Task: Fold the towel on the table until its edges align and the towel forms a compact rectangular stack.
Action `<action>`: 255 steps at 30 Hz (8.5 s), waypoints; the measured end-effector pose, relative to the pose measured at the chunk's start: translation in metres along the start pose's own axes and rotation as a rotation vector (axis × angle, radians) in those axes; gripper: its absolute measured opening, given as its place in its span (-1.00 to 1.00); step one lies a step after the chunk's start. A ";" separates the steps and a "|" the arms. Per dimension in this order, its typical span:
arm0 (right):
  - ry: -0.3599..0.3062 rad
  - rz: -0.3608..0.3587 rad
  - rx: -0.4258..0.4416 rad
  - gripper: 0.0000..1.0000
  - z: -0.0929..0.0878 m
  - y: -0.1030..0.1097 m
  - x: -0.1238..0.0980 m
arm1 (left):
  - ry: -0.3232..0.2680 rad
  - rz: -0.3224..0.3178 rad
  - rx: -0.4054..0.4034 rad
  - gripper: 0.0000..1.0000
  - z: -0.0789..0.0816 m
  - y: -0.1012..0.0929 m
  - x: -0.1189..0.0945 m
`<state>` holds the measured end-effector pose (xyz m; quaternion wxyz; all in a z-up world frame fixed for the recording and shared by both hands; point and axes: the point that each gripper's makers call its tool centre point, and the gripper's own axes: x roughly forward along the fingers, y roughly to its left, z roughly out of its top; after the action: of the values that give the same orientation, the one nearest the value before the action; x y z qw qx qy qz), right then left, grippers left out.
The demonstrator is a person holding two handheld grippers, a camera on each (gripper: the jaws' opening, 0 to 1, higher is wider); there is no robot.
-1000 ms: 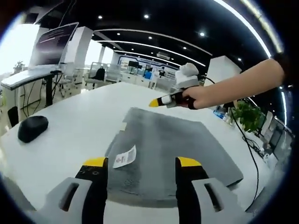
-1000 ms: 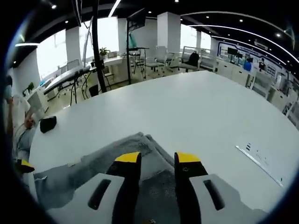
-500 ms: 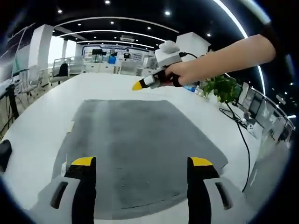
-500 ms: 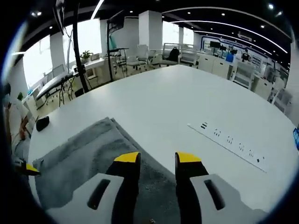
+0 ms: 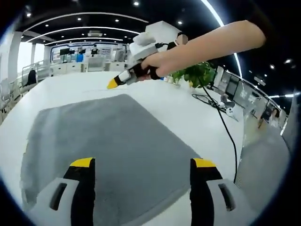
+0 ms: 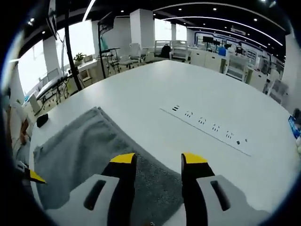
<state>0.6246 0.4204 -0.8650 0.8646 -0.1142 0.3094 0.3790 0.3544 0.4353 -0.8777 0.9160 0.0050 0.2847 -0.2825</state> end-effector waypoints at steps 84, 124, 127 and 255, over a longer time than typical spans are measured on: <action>0.035 -0.013 0.188 -0.98 -0.053 -0.046 -0.039 | 0.115 -0.252 0.147 -0.96 0.006 -0.120 0.031; -0.073 -0.162 0.256 -0.99 -0.021 -0.080 -0.153 | -0.186 -0.390 0.082 -0.96 0.105 -0.190 -0.009; -0.052 -0.156 0.177 -0.99 -0.014 -0.075 -0.148 | -0.184 -0.365 0.044 -0.96 0.098 -0.179 -0.014; 0.023 0.115 -0.066 -0.57 -0.007 0.092 0.016 | 0.028 0.309 -0.338 -0.43 -0.069 0.039 -0.103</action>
<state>0.5629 0.4896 -0.8774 0.8335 -0.1290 0.3129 0.4368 0.2693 0.5327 -0.8878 0.9323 -0.1010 0.3364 -0.0868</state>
